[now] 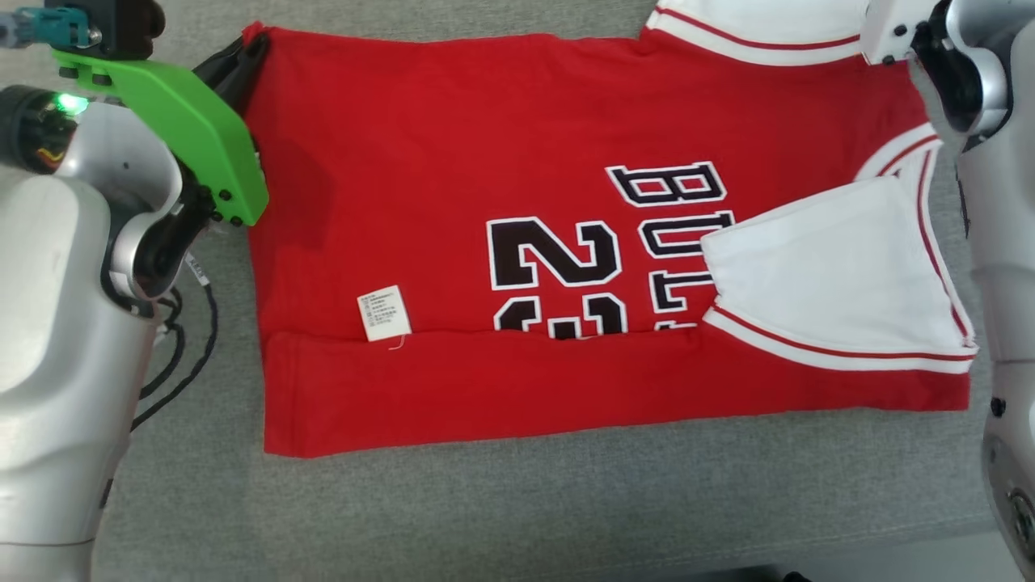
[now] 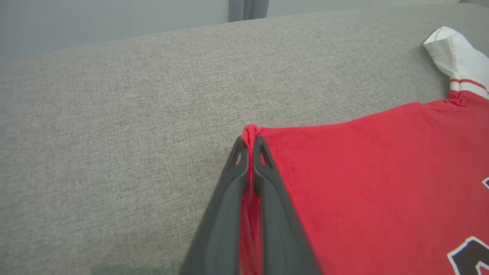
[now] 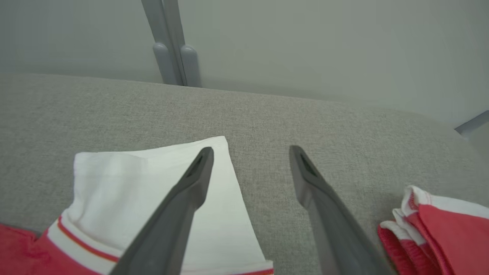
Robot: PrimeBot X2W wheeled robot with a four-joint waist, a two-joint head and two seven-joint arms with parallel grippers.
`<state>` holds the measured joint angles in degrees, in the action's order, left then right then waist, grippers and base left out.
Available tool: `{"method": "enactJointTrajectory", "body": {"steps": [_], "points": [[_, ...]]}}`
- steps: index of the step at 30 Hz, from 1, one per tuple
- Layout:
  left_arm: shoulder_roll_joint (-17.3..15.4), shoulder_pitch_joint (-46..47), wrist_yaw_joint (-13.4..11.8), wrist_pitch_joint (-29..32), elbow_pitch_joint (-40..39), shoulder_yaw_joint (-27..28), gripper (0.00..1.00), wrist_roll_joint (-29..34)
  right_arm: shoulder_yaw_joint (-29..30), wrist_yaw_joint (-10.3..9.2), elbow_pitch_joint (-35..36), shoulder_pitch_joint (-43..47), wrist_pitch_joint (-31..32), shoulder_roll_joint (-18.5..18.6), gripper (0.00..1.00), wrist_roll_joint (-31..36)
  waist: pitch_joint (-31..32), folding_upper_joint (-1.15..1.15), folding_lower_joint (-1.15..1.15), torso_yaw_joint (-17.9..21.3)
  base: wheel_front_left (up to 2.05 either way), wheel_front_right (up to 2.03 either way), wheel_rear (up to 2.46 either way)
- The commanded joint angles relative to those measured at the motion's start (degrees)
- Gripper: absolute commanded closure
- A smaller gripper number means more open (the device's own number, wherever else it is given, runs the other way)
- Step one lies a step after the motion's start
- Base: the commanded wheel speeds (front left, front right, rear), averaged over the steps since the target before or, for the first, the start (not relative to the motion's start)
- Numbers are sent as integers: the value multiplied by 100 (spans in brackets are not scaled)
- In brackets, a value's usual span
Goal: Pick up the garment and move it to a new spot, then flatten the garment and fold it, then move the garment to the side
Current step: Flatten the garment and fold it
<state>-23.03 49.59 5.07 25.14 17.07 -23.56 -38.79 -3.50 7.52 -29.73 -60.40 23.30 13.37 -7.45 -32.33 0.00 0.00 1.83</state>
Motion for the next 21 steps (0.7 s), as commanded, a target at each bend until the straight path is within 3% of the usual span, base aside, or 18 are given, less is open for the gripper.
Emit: {"method": "enactJointTrajectory", "body": {"steps": [1, 8, 16, 17, 18, 19, 20, 21], "points": [[68, 110, 36, -86, 25, -16, 100, -17, 52, -9, -252, -147, 89, 15, 0, -10, -218, 0, 0, -418, 0, 0, 0], [369, 327, 84, -314, 161, -162, 100, -35, 274, -9, -1377, -845, 359, 107, 0, 317, -355, 0, 0, -745, 0, 0, 0], [440, 469, 124, -462, 333, -232, 100, -39, 463, -9, -2175, -1277, 410, 58, 0, 611, -451, 0, 0, -795, 0, 0, 0], [438, 474, 130, -467, 357, -239, 100, -40, 480, -9, -2242, -1286, 394, 37, 13, 640, -455, 0, 0, -790, 0, 0, 0], [440, 481, 137, -479, 386, -250, 100, -44, 501, -9, -2316, -1306, 365, 19, 53, 654, -456, 0, 0, -782, 0, 0, 0], [442, 497, 131, -491, 404, -259, 100, -46, 522, -9, -2382, -1326, 345, 26, 67, 657, -459, 0, 0, -776, 0, 0, 0], [442, 518, 134, -508, 428, -269, 100, -49, 536, -10, -2457, -1343, 307, 29, 95, 666, -460, 0, 0, -766, 0, 0, 0], [441, 531, 136, -510, 445, -275, 100, -50, 537, -11, -2516, -1347, 266, 19, 100, 675, -459, 0, 0, -756, 0, 0, 0]]}}
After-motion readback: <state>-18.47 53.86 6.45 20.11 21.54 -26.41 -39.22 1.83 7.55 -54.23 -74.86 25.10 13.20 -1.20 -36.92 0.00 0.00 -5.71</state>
